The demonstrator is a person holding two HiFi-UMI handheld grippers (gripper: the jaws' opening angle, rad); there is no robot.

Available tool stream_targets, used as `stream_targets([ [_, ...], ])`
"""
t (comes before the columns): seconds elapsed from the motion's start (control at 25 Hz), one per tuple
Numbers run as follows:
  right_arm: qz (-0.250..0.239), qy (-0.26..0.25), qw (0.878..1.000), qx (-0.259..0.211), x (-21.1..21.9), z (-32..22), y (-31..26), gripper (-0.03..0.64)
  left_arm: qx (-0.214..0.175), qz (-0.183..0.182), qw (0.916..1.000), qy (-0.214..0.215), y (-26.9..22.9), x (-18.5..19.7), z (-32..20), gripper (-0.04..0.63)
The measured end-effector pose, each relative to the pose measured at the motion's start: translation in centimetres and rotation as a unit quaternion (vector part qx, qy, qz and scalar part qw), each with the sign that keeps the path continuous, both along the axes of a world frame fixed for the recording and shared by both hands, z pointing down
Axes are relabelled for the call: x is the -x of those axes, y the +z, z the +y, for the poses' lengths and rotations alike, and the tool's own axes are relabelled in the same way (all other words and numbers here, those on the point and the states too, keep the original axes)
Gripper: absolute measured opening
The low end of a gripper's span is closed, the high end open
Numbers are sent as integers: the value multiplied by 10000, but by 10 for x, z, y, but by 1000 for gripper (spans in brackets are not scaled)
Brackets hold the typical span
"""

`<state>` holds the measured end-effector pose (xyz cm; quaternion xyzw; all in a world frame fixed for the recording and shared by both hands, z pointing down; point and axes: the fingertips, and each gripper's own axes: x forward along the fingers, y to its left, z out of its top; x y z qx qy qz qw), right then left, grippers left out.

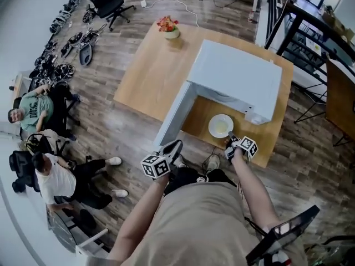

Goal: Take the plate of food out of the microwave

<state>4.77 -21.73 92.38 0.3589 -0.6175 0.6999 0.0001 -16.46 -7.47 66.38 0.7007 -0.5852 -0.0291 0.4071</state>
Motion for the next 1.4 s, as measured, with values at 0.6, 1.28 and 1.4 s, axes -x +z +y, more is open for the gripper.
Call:
stream_targets([
  [0.6, 1341, -947, 9859, -329, 18, -11, 11, 370, 34, -45, 10000, 20, -3, 17, -15, 3],
  [1.28, 2147, -1947, 9091, -2993, 41, -8, -161, 454, -499, 54, 9987, -124, -53, 30, -6, 3],
  [1.4, 1799, -1894, 8889, -3763, 67, 4, -231, 451, -759, 12, 9970, -114, -72, 34, -4, 3],
])
